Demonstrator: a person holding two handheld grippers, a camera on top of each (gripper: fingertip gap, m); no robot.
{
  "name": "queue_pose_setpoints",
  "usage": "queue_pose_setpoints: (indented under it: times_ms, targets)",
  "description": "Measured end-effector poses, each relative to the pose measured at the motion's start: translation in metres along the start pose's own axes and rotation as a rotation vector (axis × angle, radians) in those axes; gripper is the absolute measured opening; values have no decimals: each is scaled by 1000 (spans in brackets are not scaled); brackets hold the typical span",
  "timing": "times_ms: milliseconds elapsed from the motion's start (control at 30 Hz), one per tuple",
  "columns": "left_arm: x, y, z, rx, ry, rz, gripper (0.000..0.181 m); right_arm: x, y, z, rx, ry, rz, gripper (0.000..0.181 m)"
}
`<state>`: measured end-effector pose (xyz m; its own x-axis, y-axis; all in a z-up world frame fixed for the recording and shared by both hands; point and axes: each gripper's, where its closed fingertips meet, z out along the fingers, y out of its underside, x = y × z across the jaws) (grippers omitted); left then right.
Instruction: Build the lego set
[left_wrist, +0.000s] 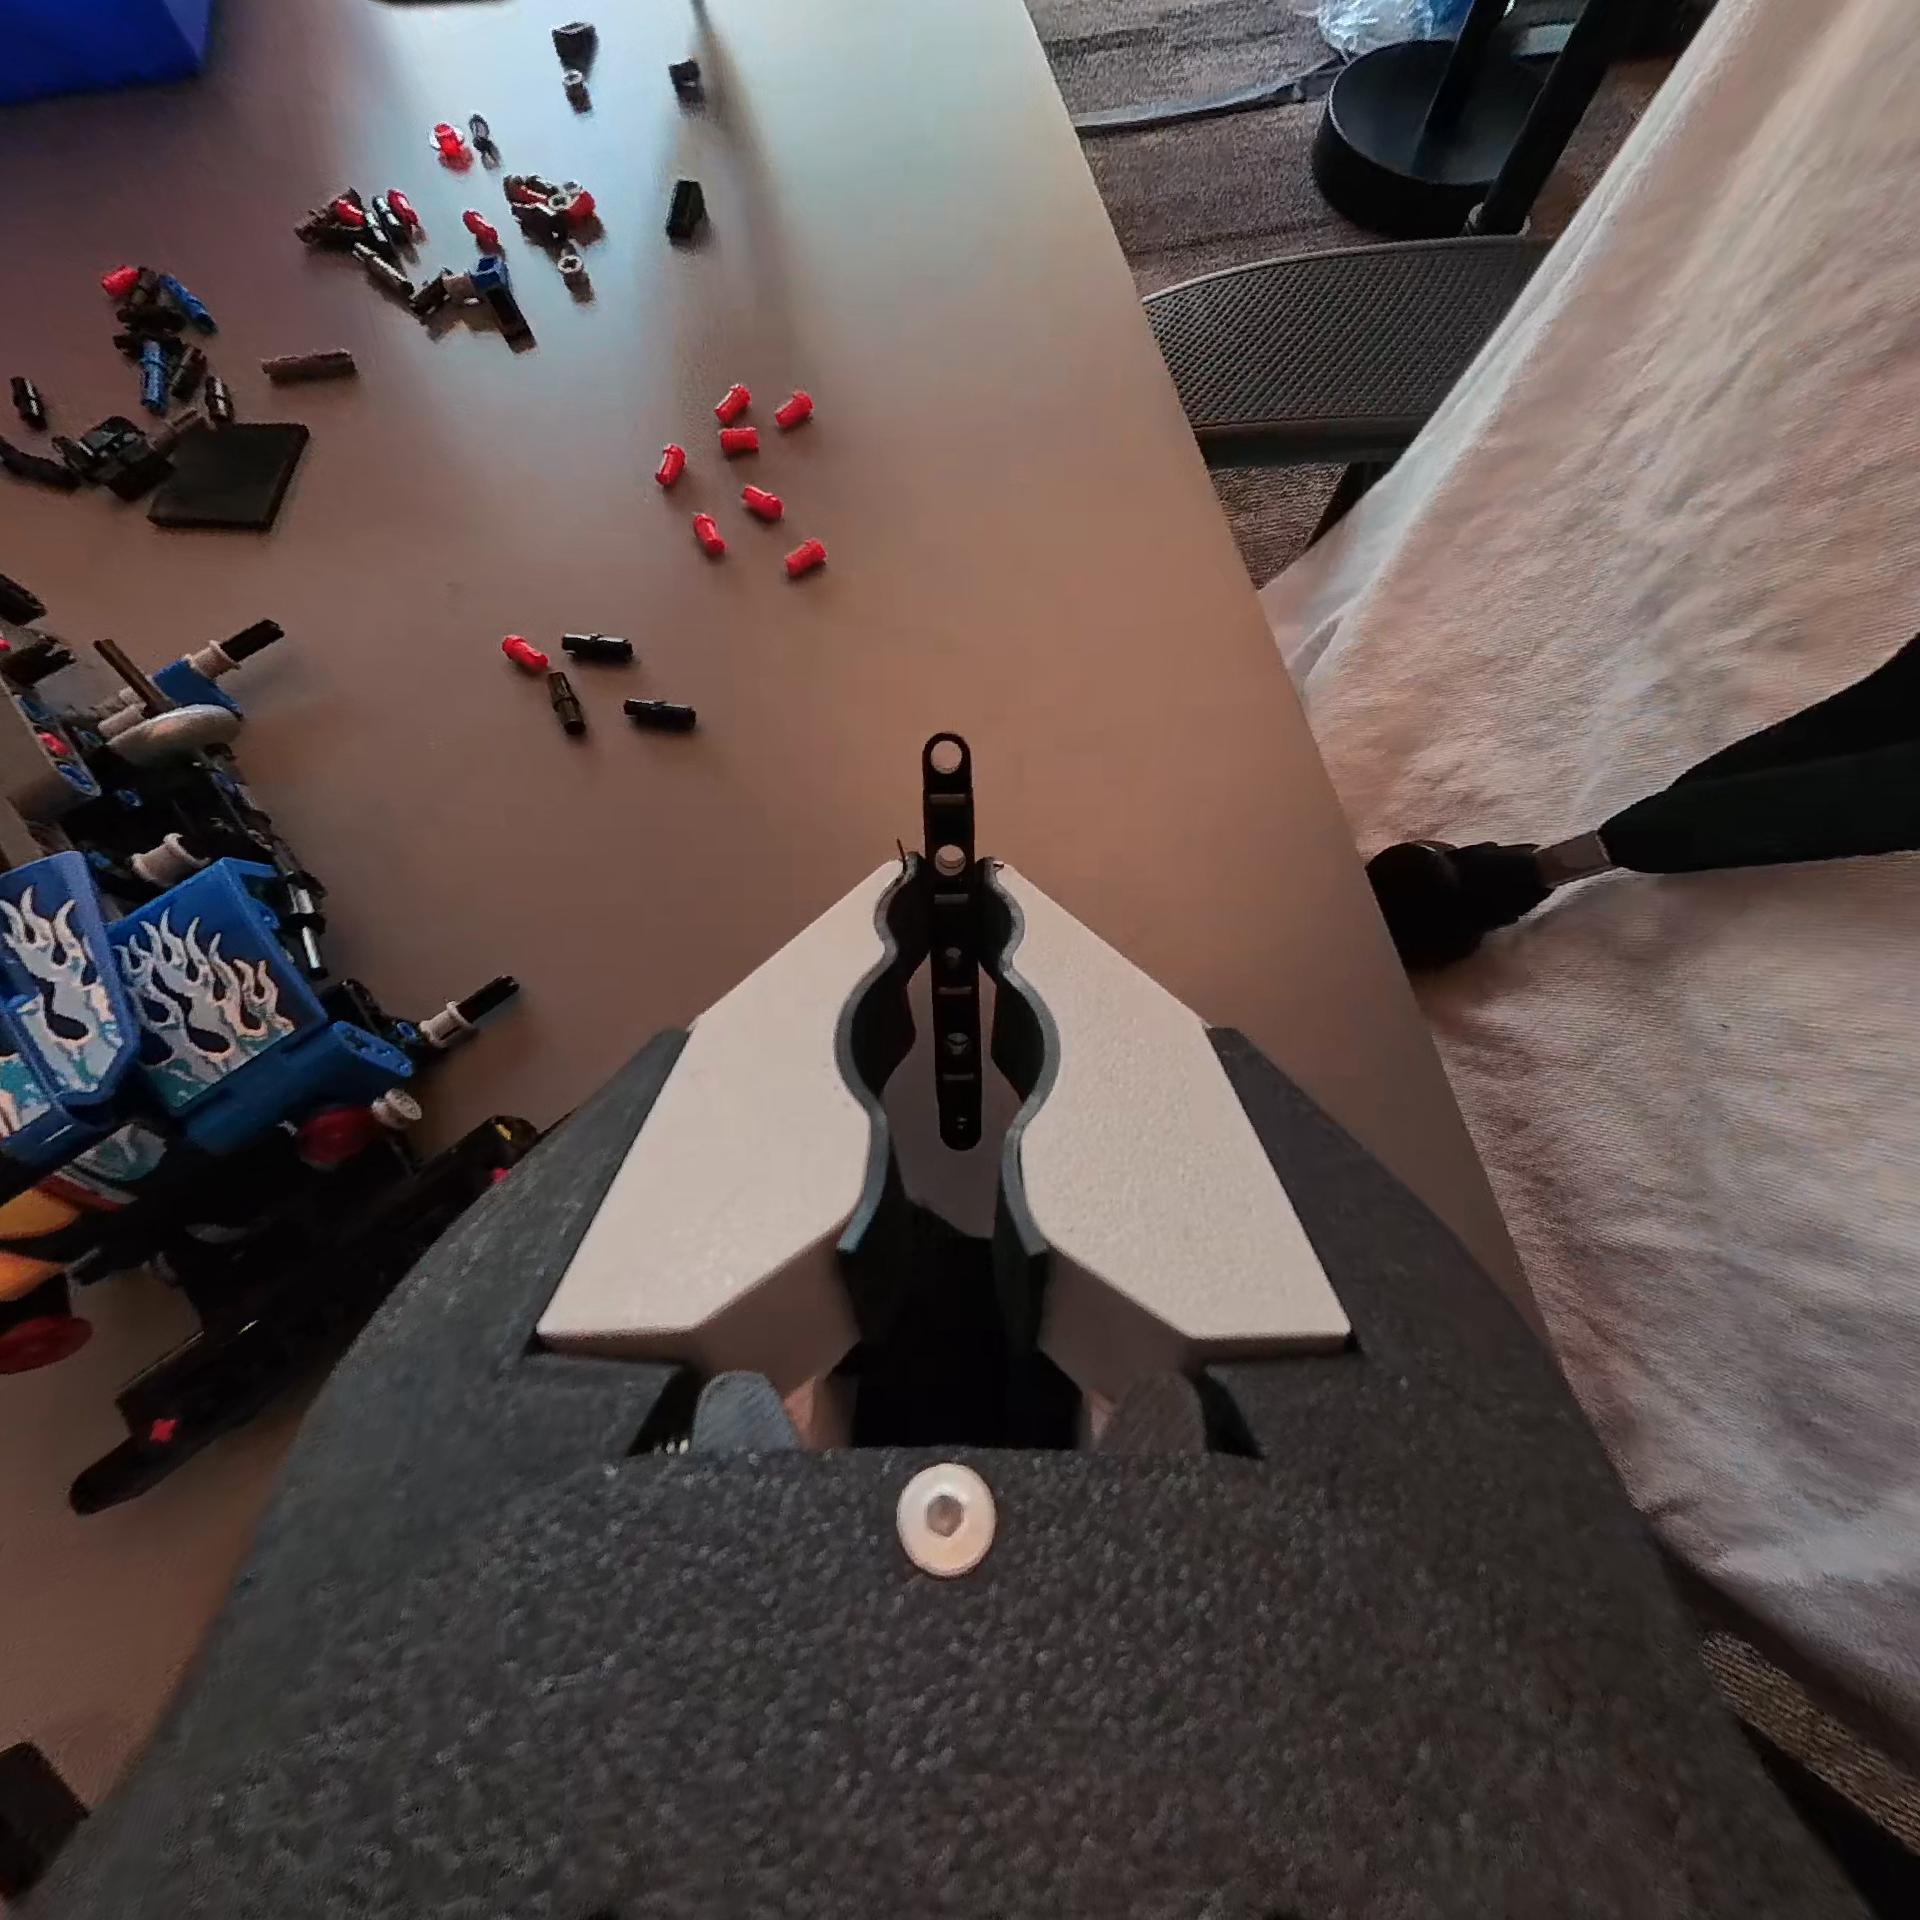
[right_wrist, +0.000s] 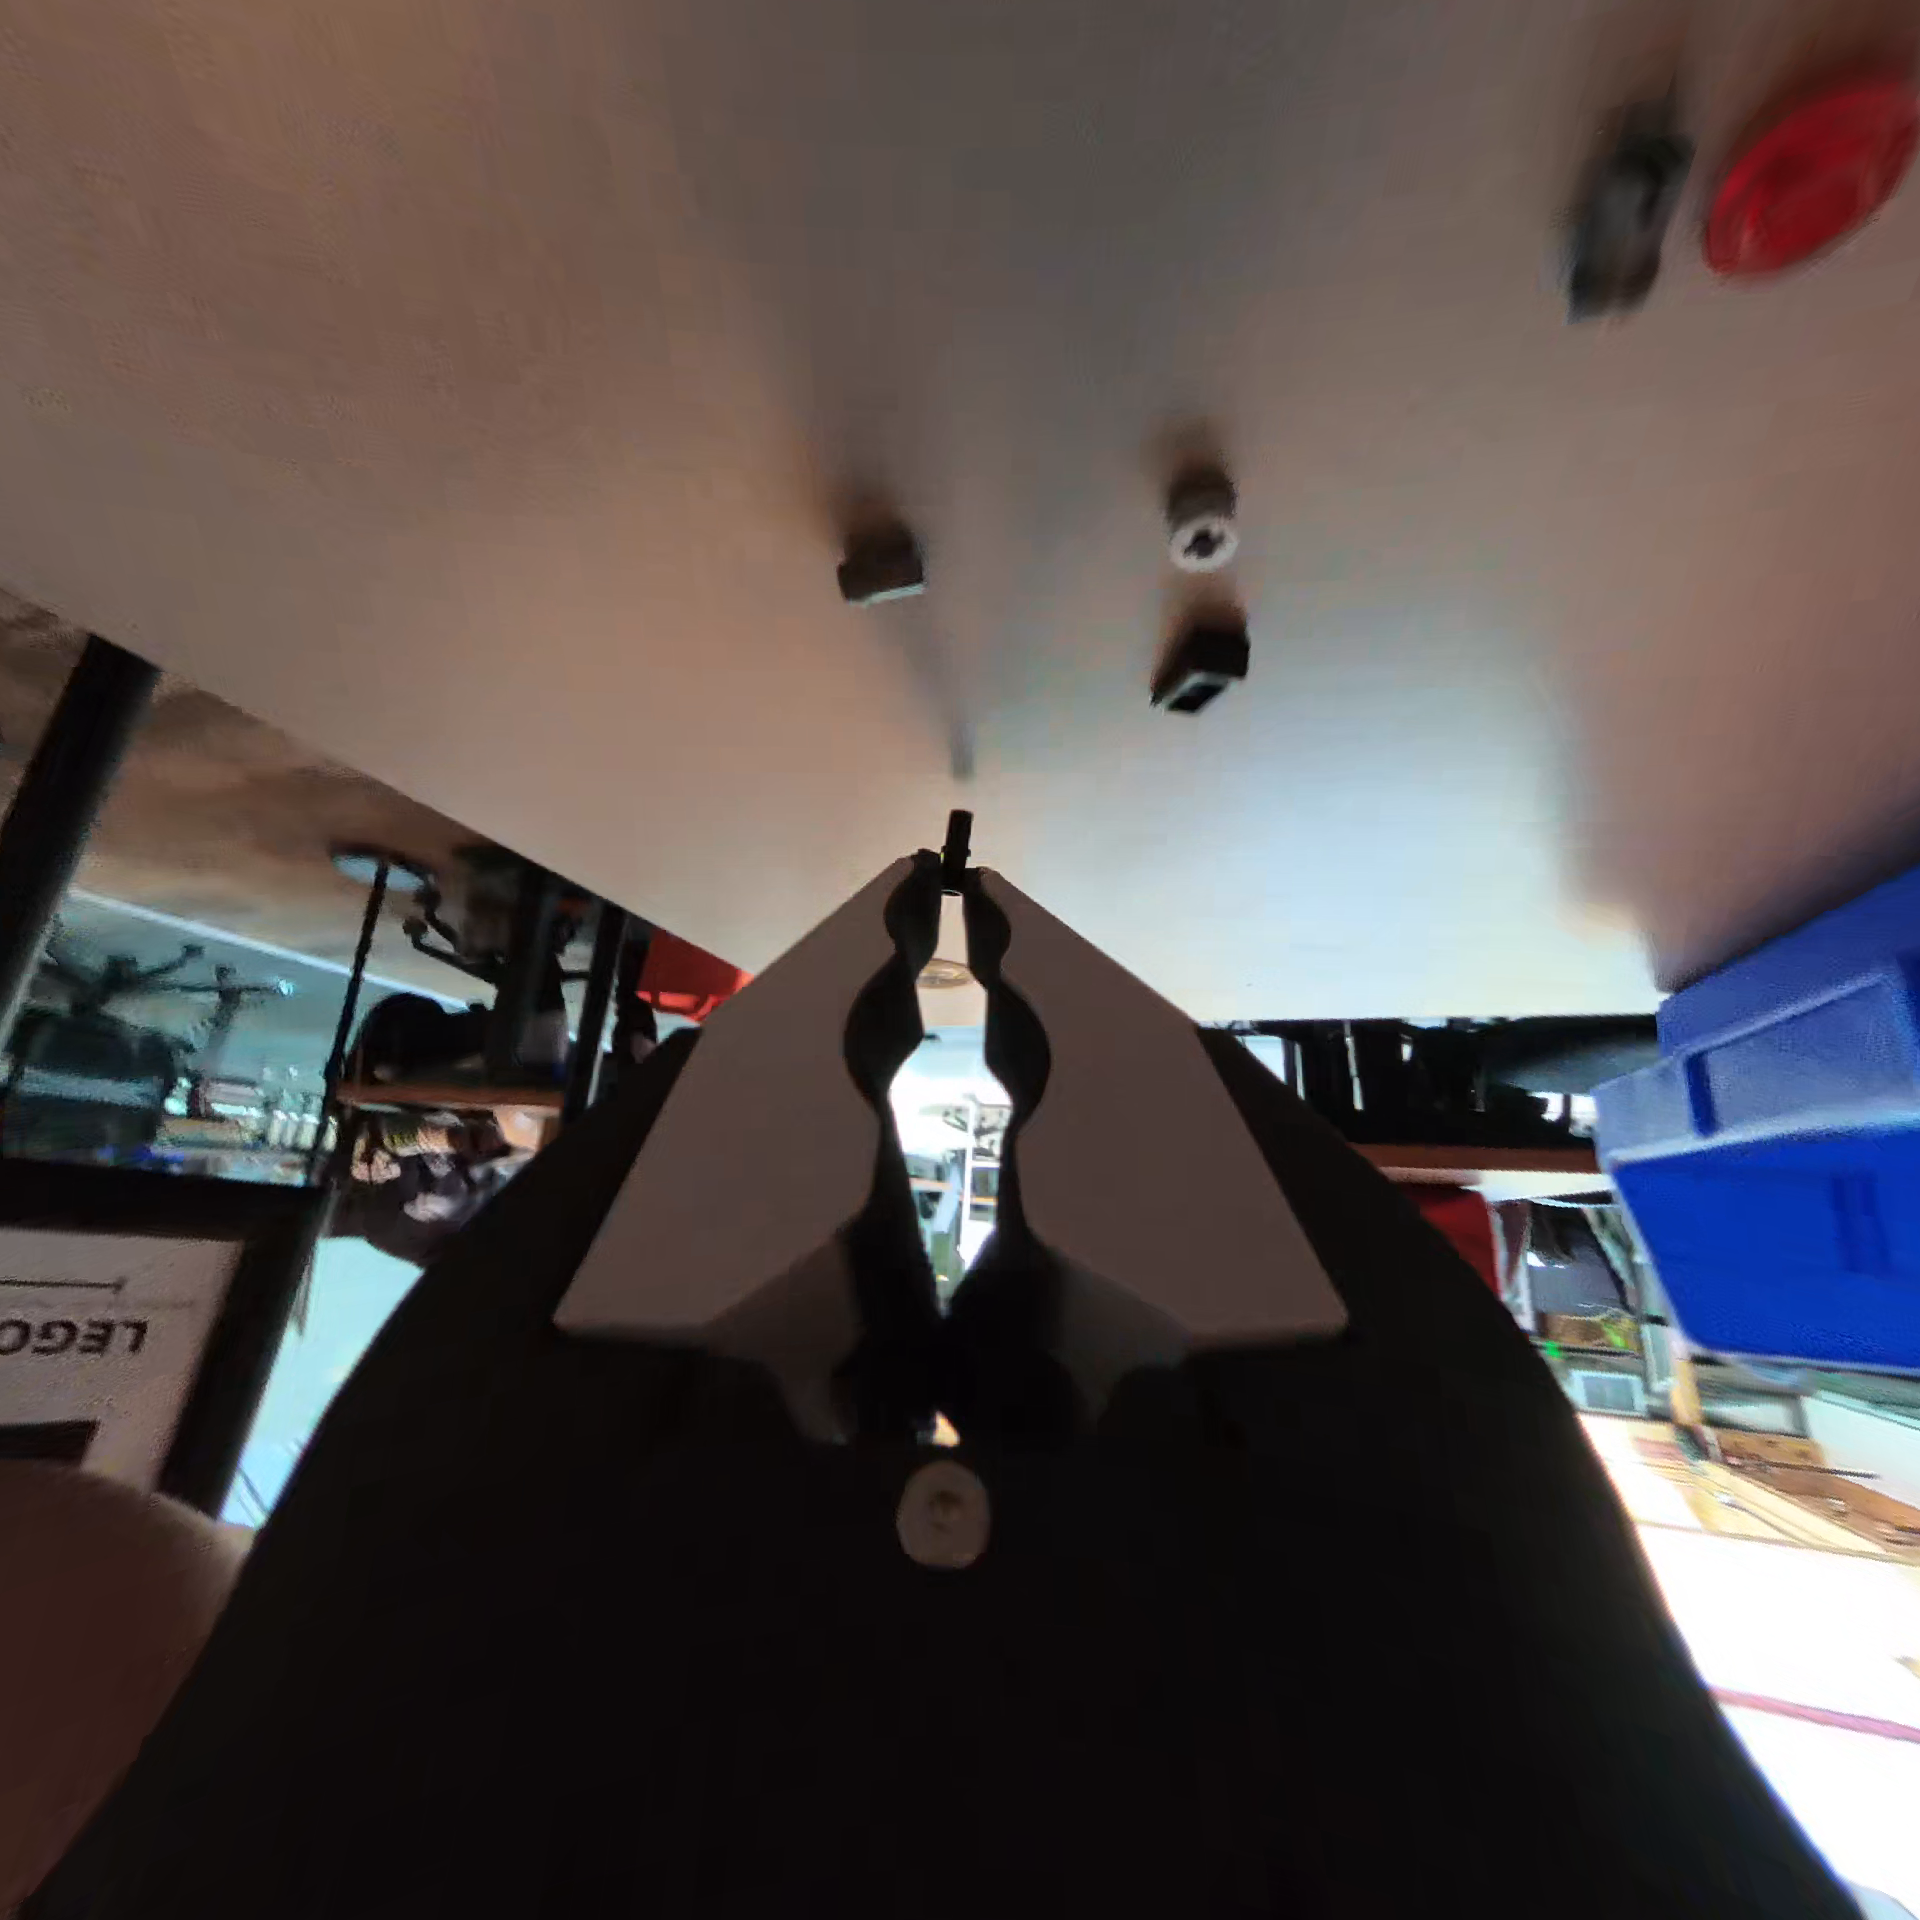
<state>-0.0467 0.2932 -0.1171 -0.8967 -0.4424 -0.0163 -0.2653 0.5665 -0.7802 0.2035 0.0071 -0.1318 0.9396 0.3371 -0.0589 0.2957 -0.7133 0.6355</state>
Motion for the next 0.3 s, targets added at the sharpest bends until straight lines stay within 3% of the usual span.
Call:
queue_pose_setpoints:
  times_ms: [300]
  targets:
    - [2,0,0,-5,1,12,6,2,-5,1,-77,-33,-36,4]
